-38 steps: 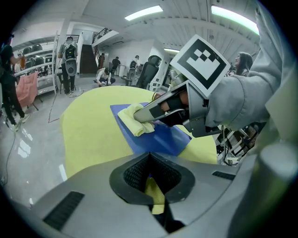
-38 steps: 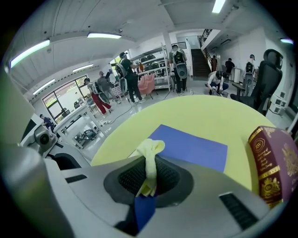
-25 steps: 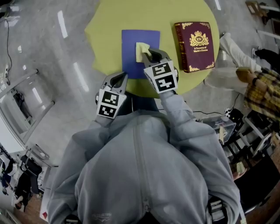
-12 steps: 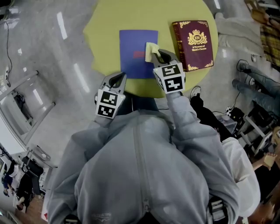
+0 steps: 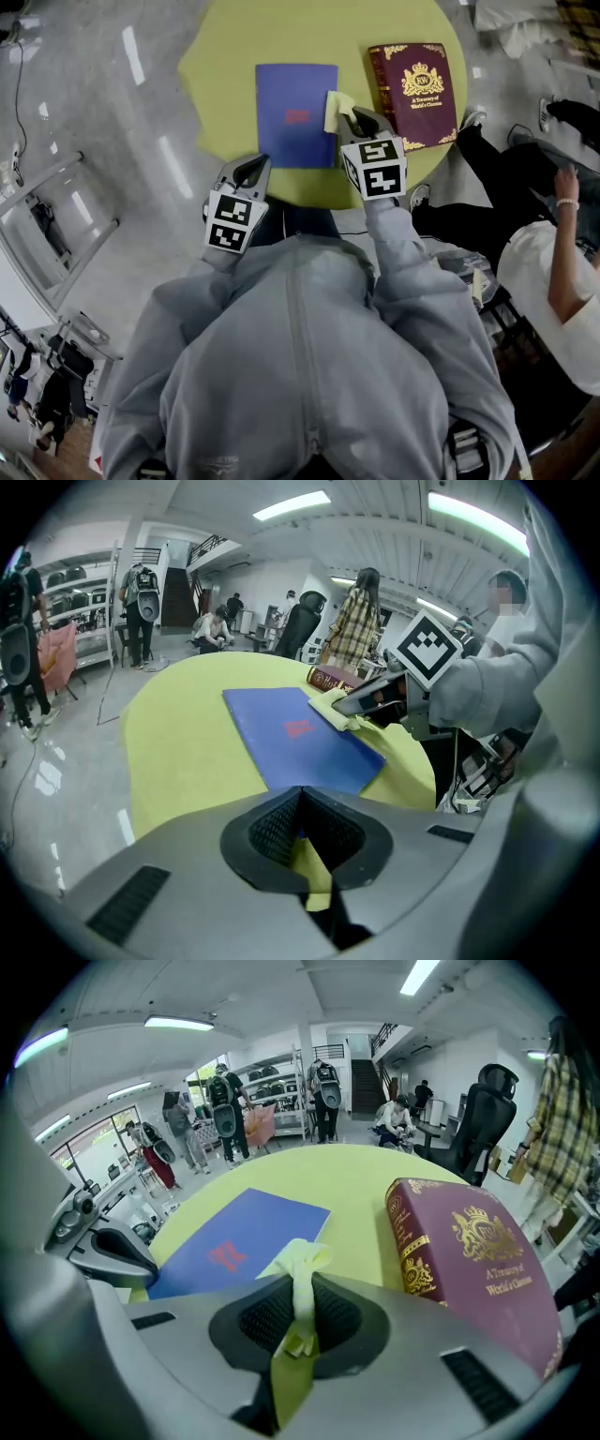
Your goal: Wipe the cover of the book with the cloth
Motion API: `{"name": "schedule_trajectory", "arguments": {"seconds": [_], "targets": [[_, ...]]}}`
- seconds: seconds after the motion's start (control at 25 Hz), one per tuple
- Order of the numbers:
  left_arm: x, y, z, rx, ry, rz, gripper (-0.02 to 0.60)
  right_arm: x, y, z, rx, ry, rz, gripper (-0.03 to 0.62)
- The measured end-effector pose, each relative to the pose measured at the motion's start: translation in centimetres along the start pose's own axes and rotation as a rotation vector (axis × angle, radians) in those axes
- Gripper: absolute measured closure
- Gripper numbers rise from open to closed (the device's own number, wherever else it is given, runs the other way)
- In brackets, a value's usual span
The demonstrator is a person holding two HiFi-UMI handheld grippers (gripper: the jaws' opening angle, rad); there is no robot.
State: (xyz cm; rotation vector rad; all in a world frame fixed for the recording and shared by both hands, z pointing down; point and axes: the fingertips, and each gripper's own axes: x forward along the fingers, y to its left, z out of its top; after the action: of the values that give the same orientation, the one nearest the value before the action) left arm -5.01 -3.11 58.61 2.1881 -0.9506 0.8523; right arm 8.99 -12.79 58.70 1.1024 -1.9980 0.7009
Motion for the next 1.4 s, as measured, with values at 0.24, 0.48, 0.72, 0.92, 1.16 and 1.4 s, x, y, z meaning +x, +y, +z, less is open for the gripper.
{"name": "schedule_trajectory", "arguments": {"seconds": [0.24, 0.48, 0.72, 0.92, 1.16, 1.4], "targets": [[-0.3, 0.0, 0.2, -0.008, 0.004, -0.011, 0.563, -2.1, 0.3, 1.9, 0.007, -0.047, -0.003, 0.539], [-0.3, -1.1, 0.3, 0.001, 0.000, -0.038, 0.563, -4.1, 3.2, 4.2, -0.023, -0.124, 0.073, 0.539], [-0.7, -1.0, -0.1, 0.004, 0.001, -0.040, 0.563, -4.5, 8.8, 5.3, -0.048, -0.151, 0.248, 0.539], [-0.7, -0.8, -0.6, 0.002, 0.014, -0.038, 0.563, -3.4, 13.4, 4.5, -0.069, -0.121, 0.372, 0.539], [-0.5, -0.8, -1.3, 0.004, 0.031, -0.039, 0.563, -1.4, 15.7, 2.9, -0.039, -0.050, 0.438, 0.539], [-0.8, -0.7, -1.2, 0.014, 0.032, -0.039, 0.563, 0.5, 15.9, 1.5, -0.075, 0.002, 0.403, 0.539]]}}
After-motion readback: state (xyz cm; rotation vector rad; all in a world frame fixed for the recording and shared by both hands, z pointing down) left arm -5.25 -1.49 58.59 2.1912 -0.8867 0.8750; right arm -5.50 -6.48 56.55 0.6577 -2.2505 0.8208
